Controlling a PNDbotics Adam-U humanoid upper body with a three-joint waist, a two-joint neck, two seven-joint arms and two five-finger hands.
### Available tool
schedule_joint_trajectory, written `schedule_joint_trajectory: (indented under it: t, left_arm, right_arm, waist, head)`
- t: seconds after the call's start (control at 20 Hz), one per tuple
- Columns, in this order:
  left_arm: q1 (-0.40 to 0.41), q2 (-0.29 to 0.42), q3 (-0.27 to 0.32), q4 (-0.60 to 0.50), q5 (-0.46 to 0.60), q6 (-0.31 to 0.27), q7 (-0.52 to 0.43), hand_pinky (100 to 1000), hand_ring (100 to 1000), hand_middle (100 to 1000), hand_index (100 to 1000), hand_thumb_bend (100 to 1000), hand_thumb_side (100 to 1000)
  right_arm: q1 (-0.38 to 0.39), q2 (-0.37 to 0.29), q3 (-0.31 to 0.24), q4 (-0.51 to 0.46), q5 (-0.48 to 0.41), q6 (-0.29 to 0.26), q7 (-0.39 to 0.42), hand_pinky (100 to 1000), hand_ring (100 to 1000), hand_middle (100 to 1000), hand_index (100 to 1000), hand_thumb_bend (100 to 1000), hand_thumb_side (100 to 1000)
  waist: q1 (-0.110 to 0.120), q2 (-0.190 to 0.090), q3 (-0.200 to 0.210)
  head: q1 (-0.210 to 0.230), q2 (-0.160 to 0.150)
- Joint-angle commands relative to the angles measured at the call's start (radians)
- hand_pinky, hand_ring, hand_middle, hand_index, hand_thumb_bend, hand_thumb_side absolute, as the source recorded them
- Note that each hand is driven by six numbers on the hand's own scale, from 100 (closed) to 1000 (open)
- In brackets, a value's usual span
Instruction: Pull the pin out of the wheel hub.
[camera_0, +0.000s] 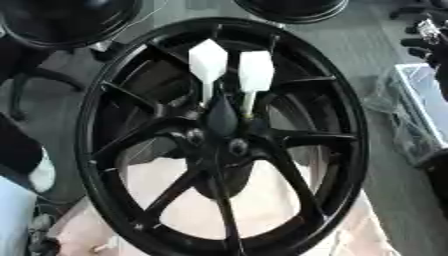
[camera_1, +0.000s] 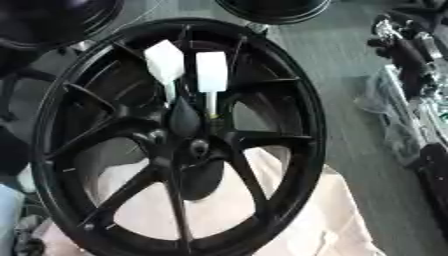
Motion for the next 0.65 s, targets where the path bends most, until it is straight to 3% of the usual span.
schedule_joint_trajectory:
  t: [0.05,0.1,0.25,0.4,0.65]
  left_arm:
    - [-0.015,-0.017,0.006,-0.075,0.163,-0.179,0.138,782,735,666,764,100,592]
    - [-0.020,-0.040,-0.001,-0.093,0.198,-0.233,0.163,786,734,664,766,100,669]
    - [-0.034,-0.108,-0.018,-0.117,0.250,-0.321,0.191,802,755,697,789,137,685]
    - [-0.041,-0.160,-0.032,-0.123,0.244,-0.347,0.179,808,768,728,817,201,711]
    - [-0.050,-0.209,-0.043,-0.123,0.202,-0.347,0.160,805,786,777,856,210,727]
  right_arm:
    - [-0.013,-0.032,-0.015,-0.024,-0.009,-0.003,-0.003,888,772,730,909,142,542]
    - [-0.016,-0.031,-0.016,-0.025,-0.010,-0.003,-0.003,888,772,730,909,136,535]
    - [-0.023,-0.026,-0.015,-0.030,-0.012,-0.003,-0.004,887,771,730,909,137,533]
    - [-0.025,-0.023,-0.016,-0.035,-0.012,-0.005,-0.006,887,771,729,909,137,533]
    - [-0.030,-0.020,-0.016,-0.040,-0.014,-0.007,-0.006,887,771,730,909,137,534]
  waist:
    - [0.000,-0.024,-0.004]
    - [-0.001,-0.024,-0.006]
    - [-0.003,-0.023,-0.013]
    - [-0.005,-0.021,-0.021]
    - [-0.003,-0.018,-0.030]
  head:
    - [0.009,-0.009]
    - [0.014,-0.009]
    - [0.024,-0.011]
    - [0.028,-0.013]
    - [0.039,-0.011]
